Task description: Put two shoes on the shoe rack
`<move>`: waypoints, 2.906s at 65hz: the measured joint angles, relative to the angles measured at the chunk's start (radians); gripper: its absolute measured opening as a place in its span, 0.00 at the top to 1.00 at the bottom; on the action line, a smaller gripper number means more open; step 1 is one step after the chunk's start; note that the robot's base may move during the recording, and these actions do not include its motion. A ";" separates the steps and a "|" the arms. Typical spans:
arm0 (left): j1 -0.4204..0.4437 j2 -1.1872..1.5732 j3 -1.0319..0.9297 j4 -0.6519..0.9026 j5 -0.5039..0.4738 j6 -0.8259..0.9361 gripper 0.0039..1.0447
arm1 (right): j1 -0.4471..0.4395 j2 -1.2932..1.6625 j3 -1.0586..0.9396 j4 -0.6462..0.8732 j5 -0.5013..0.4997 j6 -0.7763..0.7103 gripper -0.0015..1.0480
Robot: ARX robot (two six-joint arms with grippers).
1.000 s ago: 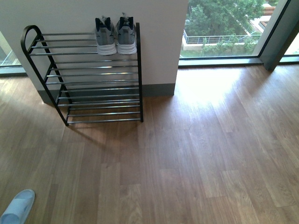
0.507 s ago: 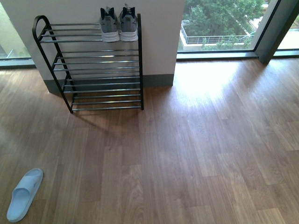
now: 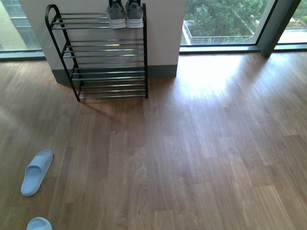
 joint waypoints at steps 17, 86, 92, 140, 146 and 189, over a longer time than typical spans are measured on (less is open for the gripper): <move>0.000 0.000 0.000 0.000 0.001 0.000 0.09 | 0.000 0.000 0.000 0.000 0.003 0.000 0.09; 0.000 0.000 0.000 0.000 0.000 0.000 0.09 | 0.000 0.001 0.000 -0.001 0.000 -0.001 0.09; 0.000 0.000 0.000 0.000 0.000 0.000 0.09 | 0.000 0.000 0.000 -0.001 0.000 -0.001 0.09; 0.000 0.000 0.000 0.000 -0.003 0.000 0.09 | 0.000 -0.001 0.000 -0.002 -0.004 -0.001 0.09; 0.000 0.000 0.000 0.000 -0.001 0.000 0.09 | 0.000 -0.001 0.000 -0.002 -0.003 -0.001 0.09; 0.000 0.000 0.000 0.000 0.000 0.000 0.09 | 0.000 -0.001 0.000 -0.002 0.002 0.000 0.09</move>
